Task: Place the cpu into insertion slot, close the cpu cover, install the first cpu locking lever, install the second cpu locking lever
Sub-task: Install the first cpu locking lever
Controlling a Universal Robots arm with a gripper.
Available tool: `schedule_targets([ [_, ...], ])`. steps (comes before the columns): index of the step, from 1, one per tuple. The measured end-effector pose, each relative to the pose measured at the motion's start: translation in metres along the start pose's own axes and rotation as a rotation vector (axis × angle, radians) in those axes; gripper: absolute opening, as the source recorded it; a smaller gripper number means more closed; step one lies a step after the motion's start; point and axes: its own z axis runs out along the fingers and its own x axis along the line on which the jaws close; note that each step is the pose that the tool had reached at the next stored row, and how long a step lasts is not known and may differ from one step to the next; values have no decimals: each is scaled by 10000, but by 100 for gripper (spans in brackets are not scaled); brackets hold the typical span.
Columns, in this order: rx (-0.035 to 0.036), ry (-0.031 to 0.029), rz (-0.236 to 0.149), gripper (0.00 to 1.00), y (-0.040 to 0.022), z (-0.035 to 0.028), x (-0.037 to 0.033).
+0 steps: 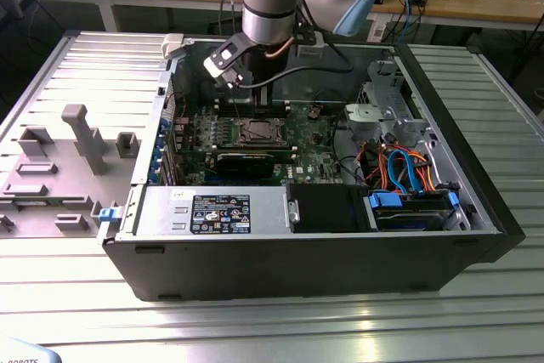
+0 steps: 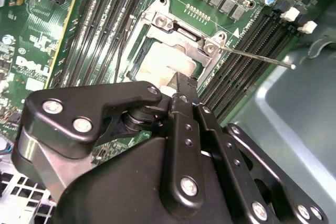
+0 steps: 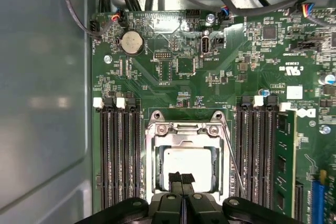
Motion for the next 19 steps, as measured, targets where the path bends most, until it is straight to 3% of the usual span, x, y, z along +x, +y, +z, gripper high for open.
schedule_targets([
  [6,1,-58,2,11,-2,-98,6],
  [10,1,-88,2,11,-3,-131,8],
  [14,1,-116,3,11,-5,-218,14],
  [16,1,-143,3,11,-6,-301,19],
  [19,-1,-143,3,11,-6,-313,20],
])
